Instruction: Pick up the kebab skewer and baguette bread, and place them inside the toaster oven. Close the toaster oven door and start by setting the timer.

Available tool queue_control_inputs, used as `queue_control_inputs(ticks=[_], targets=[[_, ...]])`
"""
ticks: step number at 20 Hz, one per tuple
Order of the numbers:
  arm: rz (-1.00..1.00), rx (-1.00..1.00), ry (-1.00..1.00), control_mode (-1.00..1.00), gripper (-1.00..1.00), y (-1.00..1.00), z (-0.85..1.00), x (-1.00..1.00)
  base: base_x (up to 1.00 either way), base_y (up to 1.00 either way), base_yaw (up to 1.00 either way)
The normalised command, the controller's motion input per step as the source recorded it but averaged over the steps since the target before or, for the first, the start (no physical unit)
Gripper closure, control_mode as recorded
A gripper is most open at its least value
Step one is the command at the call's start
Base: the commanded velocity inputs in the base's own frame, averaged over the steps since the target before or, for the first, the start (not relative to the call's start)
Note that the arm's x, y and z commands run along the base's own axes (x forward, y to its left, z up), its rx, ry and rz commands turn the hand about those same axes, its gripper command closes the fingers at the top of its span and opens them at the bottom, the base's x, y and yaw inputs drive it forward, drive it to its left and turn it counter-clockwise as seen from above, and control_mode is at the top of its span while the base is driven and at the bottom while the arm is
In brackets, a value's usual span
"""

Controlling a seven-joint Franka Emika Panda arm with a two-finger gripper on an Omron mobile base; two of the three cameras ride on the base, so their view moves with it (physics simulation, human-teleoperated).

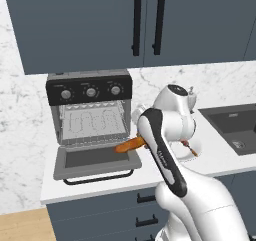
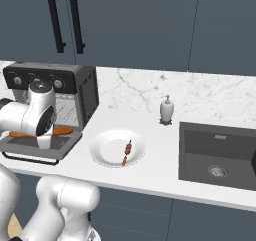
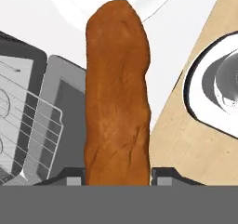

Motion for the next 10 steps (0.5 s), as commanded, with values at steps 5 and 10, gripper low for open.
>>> queue_control_inputs(ticks=[5,10], targets=[[-0.13,0.00,0.00,-1.00,1.00,1.00,0.34,0.45,0.00,0.00,0.00],[-0.11,0.01,-0.01,-1.00,1.00,0.54,0.15,0.24,0.00,0.00,0.00]])
